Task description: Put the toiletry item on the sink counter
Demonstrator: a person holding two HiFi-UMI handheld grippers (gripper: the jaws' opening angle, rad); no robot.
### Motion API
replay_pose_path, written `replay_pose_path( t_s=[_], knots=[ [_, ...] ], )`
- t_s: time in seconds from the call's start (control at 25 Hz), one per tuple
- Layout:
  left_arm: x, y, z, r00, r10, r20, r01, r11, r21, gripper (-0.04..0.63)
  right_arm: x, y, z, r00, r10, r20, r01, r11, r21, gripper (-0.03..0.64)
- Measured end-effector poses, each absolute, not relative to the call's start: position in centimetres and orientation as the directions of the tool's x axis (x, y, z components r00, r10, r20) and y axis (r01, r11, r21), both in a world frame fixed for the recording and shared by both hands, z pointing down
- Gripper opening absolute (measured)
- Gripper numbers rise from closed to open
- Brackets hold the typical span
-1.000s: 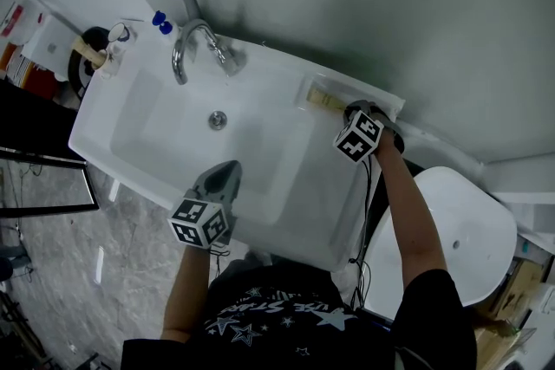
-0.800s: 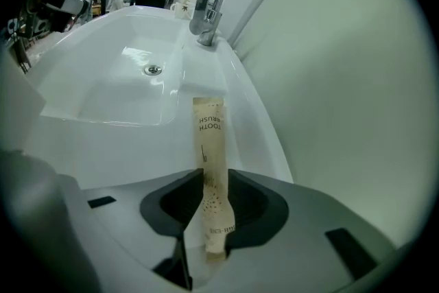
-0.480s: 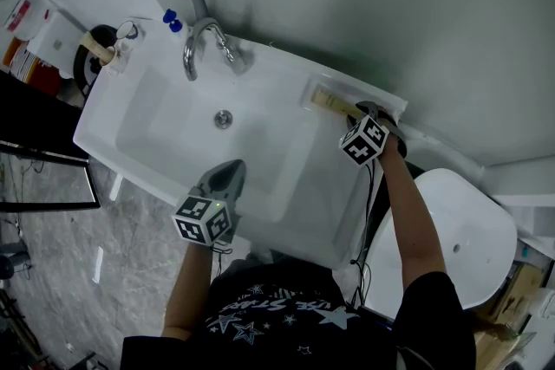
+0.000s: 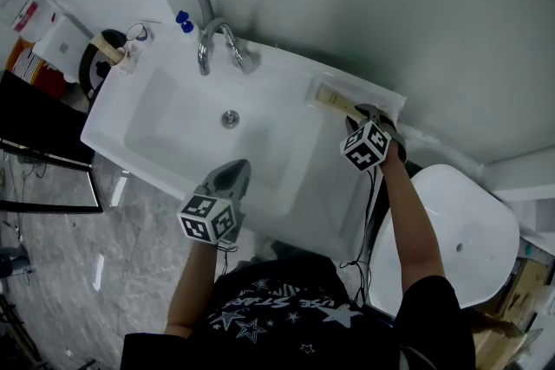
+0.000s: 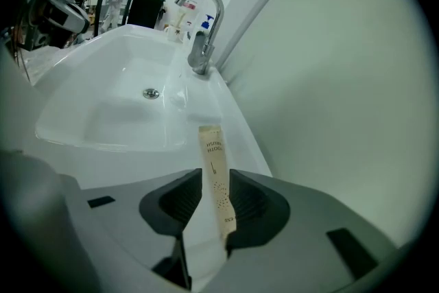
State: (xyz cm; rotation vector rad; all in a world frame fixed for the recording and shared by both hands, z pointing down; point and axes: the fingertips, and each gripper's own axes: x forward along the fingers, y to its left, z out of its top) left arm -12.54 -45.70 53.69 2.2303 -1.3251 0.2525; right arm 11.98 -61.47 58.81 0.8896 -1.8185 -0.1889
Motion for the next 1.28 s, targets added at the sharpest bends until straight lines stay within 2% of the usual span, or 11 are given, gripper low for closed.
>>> replay_pose_path(
  t_s=[0.72, 1.12, 1.28],
  knots=[
    [-13.9, -38.8, 51.4, 0.562, -0.747, 0.354, -0.822, -0.458, 0.338, 0.02, 6.4, -50.5, 52.5, -0.297, -0.75, 0.591, -0.641, 0.615, 0.459, 0.015],
    [-15.6, -33.2, 50.1, 0.563, -0.761, 0.322, -0.819, -0.464, 0.336, 0.02, 3.7, -44.0, 50.5, -0.35, -0.775, 0.527, -0.695, 0.592, 0.409, 0.014],
    [-16.6, -30.4, 49.9, 0.564, -0.764, 0.313, -0.819, -0.468, 0.331, 0.02, 2.2, -40.6, 49.4, -0.384, -0.787, 0.483, -0.748, 0.572, 0.337, 0.014]
  ],
)
